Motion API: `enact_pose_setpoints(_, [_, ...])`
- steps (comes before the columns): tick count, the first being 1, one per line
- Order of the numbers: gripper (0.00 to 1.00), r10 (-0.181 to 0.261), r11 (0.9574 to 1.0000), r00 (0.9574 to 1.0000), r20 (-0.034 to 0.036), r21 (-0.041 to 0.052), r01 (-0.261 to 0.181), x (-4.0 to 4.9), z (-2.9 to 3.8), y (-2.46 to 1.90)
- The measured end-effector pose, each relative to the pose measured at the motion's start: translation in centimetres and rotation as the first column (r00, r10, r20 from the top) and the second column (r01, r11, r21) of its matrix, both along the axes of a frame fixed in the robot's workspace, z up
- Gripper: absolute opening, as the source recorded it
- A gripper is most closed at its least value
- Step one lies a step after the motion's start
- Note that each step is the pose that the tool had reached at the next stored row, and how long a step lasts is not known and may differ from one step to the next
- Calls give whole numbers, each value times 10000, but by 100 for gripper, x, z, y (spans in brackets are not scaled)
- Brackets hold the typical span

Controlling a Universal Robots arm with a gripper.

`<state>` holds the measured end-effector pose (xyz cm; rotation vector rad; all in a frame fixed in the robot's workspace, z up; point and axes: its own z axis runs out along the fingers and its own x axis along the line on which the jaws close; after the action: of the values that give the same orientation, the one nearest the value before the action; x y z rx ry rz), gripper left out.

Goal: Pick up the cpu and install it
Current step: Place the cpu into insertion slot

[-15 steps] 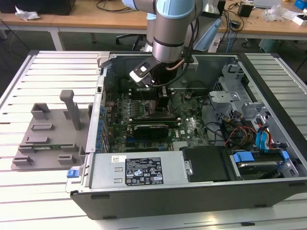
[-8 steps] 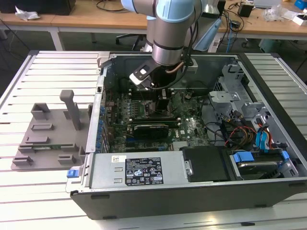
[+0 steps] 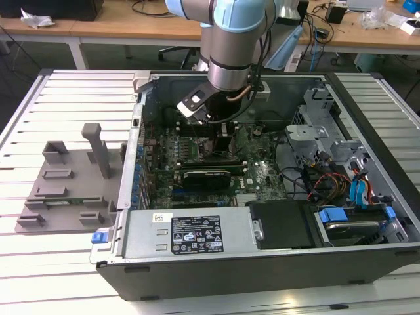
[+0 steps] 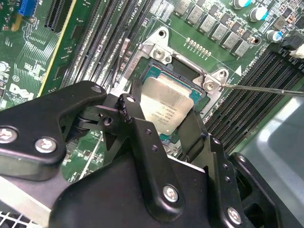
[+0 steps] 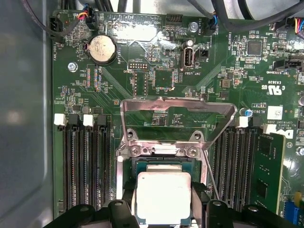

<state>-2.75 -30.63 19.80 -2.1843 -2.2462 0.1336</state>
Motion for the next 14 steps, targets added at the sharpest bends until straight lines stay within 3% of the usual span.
enact_pose_setpoints(3, [56, 2, 10000, 10000, 1, 0, -2, 2, 0, 0])
enact_pose_setpoints(6, [68, 2, 10000, 10000, 0, 1, -2, 3, 0, 0])
enact_pose_setpoints(9, [68, 2, 10000, 10000, 1, 2, -2, 4, 0, 0])
enact_pose_setpoints(11, [68, 4, 10000, 10000, 1, 29, -4, 4, 44, 3])
enact_pose_setpoints(14, [68, 1, 10000, 10000, -1, 43, -1, 3, 29, 4])
